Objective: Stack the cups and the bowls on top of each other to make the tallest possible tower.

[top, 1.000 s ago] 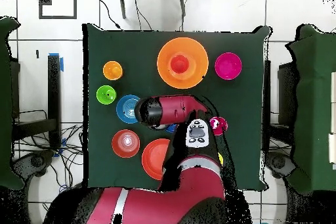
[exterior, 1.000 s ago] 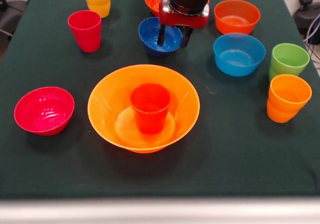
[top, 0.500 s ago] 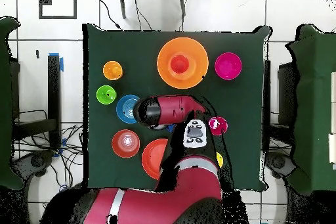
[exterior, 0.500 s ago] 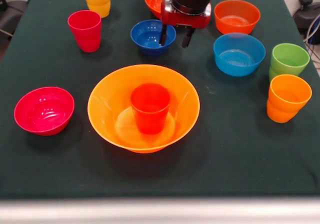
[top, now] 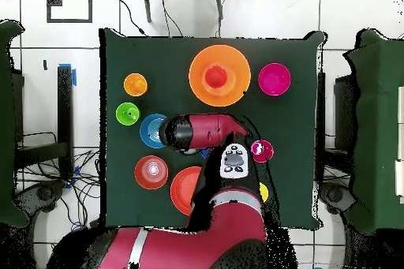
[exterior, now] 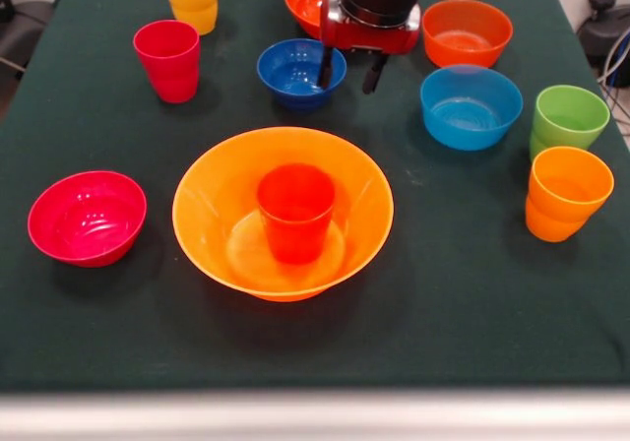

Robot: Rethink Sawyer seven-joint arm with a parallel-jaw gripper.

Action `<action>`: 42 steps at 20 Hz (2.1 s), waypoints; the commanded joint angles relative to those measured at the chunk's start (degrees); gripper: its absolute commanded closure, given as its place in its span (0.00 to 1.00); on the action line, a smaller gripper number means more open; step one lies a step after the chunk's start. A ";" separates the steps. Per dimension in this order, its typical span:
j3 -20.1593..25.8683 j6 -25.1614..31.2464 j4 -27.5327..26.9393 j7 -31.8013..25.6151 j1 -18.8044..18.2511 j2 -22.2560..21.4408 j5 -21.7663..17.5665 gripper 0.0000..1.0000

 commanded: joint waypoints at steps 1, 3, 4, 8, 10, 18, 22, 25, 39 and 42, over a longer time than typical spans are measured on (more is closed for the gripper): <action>3.94 2.52 1.49 7.14 1.28 -1.10 2.37 0.00; 4.35 3.03 1.86 6.89 1.42 -2.04 2.79 0.00; 4.56 3.32 2.08 6.83 1.50 -2.54 3.05 0.00; 4.92 3.83 1.79 7.15 1.94 -2.82 4.02 0.00; 5.10 4.23 1.54 7.09 2.03 -2.85 4.52 0.00; 8.19 3.41 1.82 5.55 0.81 -2.78 7.21 0.00; 8.87 3.54 2.07 5.07 0.67 -2.85 8.41 0.00; 8.87 4.05 2.46 5.10 0.87 -3.41 8.95 0.00; 9.09 4.41 2.43 4.15 0.58 -3.47 10.18 0.00; 9.46 4.05 2.46 4.07 0.37 -3.17 10.60 0.00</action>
